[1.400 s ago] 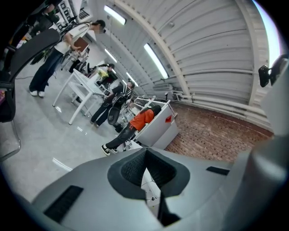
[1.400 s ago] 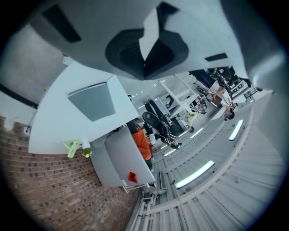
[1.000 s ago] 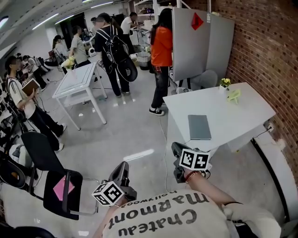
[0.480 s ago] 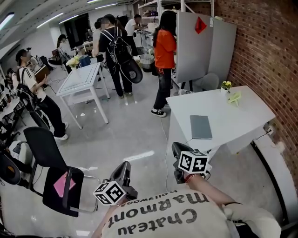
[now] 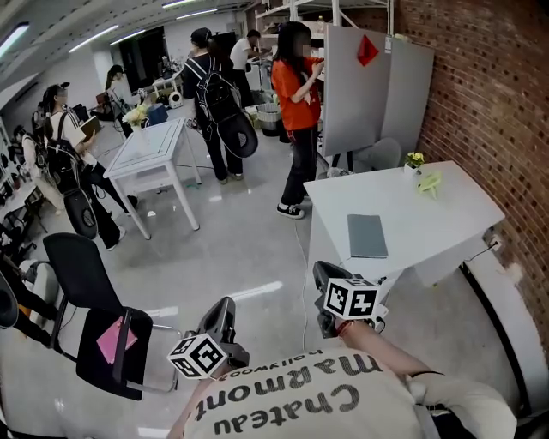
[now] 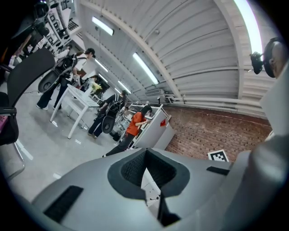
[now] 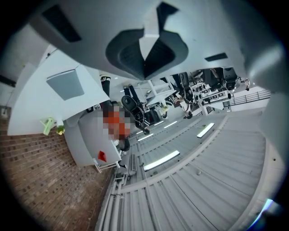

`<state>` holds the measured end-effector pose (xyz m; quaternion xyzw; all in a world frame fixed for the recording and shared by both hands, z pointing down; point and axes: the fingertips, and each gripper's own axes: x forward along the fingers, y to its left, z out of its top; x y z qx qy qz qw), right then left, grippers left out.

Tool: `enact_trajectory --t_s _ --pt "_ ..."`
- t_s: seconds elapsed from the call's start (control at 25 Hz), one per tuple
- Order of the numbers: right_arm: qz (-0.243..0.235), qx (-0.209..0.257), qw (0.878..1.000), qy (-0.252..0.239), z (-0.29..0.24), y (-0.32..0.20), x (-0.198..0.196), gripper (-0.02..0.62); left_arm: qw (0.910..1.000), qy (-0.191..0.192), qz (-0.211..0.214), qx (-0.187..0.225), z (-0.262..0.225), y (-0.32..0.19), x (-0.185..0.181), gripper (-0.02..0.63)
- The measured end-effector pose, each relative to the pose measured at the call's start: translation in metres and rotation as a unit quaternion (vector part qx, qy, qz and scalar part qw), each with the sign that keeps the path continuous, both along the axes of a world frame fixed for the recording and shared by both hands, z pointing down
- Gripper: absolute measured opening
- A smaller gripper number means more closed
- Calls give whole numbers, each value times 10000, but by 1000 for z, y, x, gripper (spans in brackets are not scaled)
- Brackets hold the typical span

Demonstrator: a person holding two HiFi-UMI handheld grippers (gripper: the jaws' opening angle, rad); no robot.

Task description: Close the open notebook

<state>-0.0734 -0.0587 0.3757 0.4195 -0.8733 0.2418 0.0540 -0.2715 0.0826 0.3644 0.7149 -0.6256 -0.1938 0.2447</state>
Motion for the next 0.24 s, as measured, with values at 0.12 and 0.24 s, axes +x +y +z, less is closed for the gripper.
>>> enact_trajectory --t_s 0.12,0.24 --pt "-5 -25 10000 -12 3 2 -1 3 10000 -11 4 -18 2 2 0 2" --pt "10 -57 10000 -1 7 5 -4 3 10000 1 -12 -69 6 5 -4 2"
